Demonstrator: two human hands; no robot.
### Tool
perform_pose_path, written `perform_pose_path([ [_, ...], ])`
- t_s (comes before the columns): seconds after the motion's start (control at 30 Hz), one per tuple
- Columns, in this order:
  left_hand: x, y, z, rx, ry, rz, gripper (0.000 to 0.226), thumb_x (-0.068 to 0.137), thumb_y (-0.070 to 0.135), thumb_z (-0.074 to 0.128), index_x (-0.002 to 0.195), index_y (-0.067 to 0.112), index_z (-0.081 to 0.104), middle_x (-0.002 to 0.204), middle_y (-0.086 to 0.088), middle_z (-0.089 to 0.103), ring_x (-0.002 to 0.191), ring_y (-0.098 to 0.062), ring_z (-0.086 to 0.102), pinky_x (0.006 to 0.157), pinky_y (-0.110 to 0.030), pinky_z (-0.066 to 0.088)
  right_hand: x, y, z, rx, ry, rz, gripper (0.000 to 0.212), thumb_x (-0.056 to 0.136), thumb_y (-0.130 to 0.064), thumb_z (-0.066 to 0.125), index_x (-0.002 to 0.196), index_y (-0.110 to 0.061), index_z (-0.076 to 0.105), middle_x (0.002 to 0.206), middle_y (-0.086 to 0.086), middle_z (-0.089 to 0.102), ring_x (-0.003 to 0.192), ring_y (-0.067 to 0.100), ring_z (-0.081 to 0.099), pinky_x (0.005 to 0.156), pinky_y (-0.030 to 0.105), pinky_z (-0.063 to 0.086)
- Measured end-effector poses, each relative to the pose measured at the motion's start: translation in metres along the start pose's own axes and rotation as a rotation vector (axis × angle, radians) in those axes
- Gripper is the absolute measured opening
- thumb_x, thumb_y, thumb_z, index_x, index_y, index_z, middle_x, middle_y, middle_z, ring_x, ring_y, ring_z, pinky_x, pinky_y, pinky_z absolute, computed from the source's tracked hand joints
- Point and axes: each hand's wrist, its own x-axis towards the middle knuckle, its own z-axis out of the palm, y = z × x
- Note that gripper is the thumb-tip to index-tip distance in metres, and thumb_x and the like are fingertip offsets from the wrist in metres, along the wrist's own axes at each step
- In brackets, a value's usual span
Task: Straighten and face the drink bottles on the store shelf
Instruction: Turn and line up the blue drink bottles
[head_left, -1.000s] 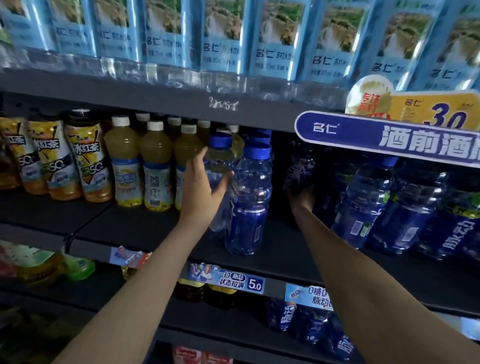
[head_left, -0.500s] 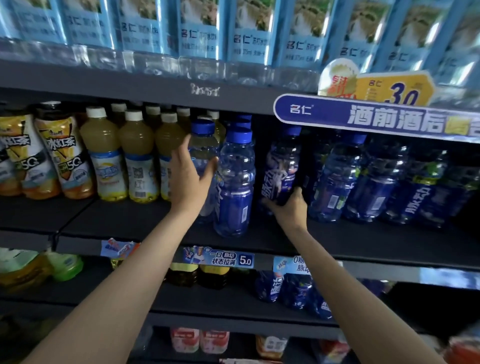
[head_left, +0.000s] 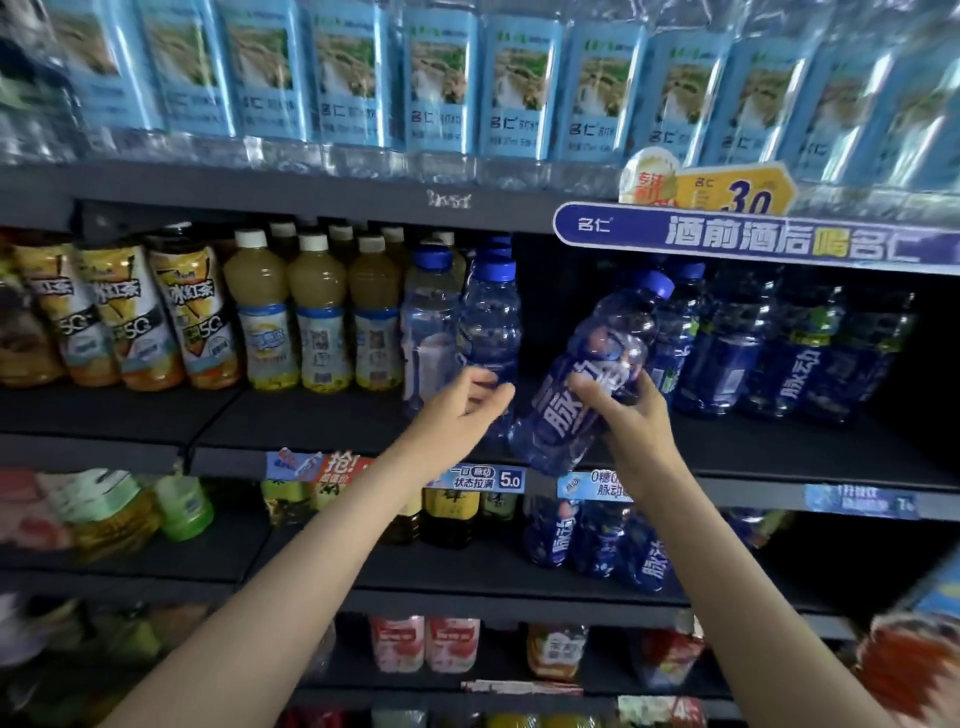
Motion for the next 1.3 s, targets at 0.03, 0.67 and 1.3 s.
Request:
perform_pose_path([
  [0.03,-0.004,0.005,0.000,-0.054,-0.110,-0.070,0.041,0.095,0.042,0.042,0.129,0.019,0.046,0.121,0.007,0.053,0.108,-0.003,0.048,0.086,-0.013,0.037,-0.007,-0.004,-0.002,0.053,-0.059,0.005,0.042,0.082,-0.017,0.070,0.119,-0.012,0.053,0.103,0.004,0.069,0.082,0.013,0.070,0.062,0.025,0.056],
  [0.67,-0.051,0.012,0.011,0.048,0.111,0.034,0.058,0.067,0.041,0.080,0.114,0.021,0.051,0.109,0.007,0.055,0.095,-0.009,0.054,0.075,-0.020,0.044,-0.064,-0.027,0.021,-0.039,0.019,0.000,0.056,0.062,-0.035,0.085,0.106,-0.008,0.062,0.100,0.010,0.072,0.093,0.028,0.069,0.086,0.051,0.055],
  [1.3,-0.035,-0.004,0.021,0.519,0.177,0.603,0.076,0.068,0.033,0.081,0.129,0.007,0.043,0.126,-0.007,0.041,0.118,-0.019,0.040,0.097,-0.027,0.035,-0.061,-0.007,-0.007,0.210,0.022,0.123,0.057,0.075,-0.023,0.076,0.123,0.000,0.053,0.103,0.013,0.072,0.090,0.023,0.071,0.090,0.049,0.053],
])
